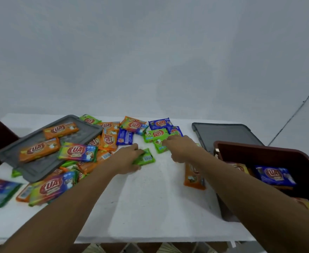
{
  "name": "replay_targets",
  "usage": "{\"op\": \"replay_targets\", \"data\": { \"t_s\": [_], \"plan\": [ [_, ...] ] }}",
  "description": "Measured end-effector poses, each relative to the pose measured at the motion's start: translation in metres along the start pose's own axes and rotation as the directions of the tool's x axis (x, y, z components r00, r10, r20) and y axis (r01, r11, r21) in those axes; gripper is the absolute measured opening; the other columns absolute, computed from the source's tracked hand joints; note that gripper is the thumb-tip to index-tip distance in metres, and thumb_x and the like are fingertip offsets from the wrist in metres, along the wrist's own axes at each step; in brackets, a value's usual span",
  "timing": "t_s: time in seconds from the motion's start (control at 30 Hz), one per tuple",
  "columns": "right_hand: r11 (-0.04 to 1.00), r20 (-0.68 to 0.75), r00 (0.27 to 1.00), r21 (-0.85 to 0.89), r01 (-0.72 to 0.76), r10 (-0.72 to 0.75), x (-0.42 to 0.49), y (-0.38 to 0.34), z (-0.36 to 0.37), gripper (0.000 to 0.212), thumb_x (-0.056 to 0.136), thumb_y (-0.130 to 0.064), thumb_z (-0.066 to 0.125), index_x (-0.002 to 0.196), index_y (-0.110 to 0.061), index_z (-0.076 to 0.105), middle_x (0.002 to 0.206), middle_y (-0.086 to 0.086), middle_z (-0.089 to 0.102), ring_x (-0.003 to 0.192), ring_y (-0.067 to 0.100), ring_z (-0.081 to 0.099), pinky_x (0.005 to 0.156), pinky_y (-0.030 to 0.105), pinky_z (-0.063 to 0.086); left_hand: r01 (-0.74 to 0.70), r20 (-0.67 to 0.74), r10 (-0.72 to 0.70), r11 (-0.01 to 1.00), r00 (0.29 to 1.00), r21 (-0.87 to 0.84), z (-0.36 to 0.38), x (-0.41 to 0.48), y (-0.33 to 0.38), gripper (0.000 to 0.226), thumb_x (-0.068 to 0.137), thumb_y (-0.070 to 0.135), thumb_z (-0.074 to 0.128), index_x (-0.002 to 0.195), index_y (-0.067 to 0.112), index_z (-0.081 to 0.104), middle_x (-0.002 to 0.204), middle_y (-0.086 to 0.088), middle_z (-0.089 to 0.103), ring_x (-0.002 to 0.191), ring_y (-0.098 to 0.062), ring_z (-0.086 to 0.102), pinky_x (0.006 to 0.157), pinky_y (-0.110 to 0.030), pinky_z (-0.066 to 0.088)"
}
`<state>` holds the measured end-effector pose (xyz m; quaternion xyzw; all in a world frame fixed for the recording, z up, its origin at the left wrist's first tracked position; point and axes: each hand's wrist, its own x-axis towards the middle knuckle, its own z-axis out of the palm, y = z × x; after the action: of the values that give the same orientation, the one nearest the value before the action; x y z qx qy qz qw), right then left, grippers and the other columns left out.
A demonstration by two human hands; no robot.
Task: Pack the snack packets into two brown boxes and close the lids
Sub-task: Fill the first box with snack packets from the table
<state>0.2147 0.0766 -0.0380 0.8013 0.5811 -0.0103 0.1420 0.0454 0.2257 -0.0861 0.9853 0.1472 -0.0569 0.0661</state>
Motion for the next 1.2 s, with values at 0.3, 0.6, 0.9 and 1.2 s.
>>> {"op": "replay_targets", "data": {
  "t_s": [0.3, 0.6, 0.9, 1.2],
  "plan": [
    [0.979, 0.007, 0.979, -0.017, -0.202, 0.202, 0.033, -0.025, 0.031, 0.070, 0.086, -0.014, 0.063, 0.147, -0.013, 0.027, 0.155, 0.016, 0.020, 0.142, 0.037, 0.018, 0.109, 0.062, 0.024, 0.152, -0.012, -0.188, 0.828, 0.982, -0.540, -0.017, -0.002, -0.036, 0.031, 0.104, 0.019, 0.036, 0.130, 0.016, 0.054, 0.109, -0.003, 0.058, 0.090, -0.016, 0.059, 0.066, -0.025, 0.047],
    [0.963, 0.119, 0.979, 0.195, -0.184, 0.163, 0.033, -0.007, 0.014, 0.078, 0.076, -0.038, 0.076, 0.135, -0.017, 0.030, 0.129, 0.006, 0.056, 0.120, 0.029, 0.051, 0.105, 0.058, 0.029, 0.178, 0.063, -0.179, 0.750, 0.982, -0.637, -0.016, -0.004, -0.045, 0.031, 0.102, 0.033, 0.045, 0.122, 0.016, 0.062, 0.108, -0.002, 0.065, 0.095, -0.017, 0.063, 0.084, -0.036, 0.052],
    [0.897, 0.177, 0.984, 0.436, -0.077, -0.002, -0.013, 0.037, -0.068, 0.063, 0.074, -0.054, 0.075, 0.122, -0.019, 0.055, 0.111, -0.006, 0.059, 0.093, 0.014, 0.055, 0.080, 0.028, 0.043, 0.131, 0.043, -0.134, 0.766, 0.990, -0.629, -0.046, 0.006, -0.014, 0.031, 0.097, 0.039, 0.051, 0.095, 0.012, 0.065, 0.087, -0.006, 0.065, 0.075, -0.014, 0.059, 0.066, -0.023, 0.045],
    [0.820, 0.108, 0.977, 0.530, -0.215, 0.186, -0.137, 0.137, -0.066, 0.063, 0.070, -0.045, 0.081, 0.117, -0.027, 0.043, 0.100, -0.009, 0.055, 0.087, 0.011, 0.056, 0.070, 0.027, 0.045, 0.067, 0.024, -0.066, 0.795, 0.998, -0.603, -0.081, 0.032, 0.094, 0.073, 0.063, 0.033, 0.090, 0.119, 0.029, 0.044, 0.113, 0.005, 0.058, 0.092, -0.013, 0.063, 0.074, -0.028, 0.055]
  ]
}}
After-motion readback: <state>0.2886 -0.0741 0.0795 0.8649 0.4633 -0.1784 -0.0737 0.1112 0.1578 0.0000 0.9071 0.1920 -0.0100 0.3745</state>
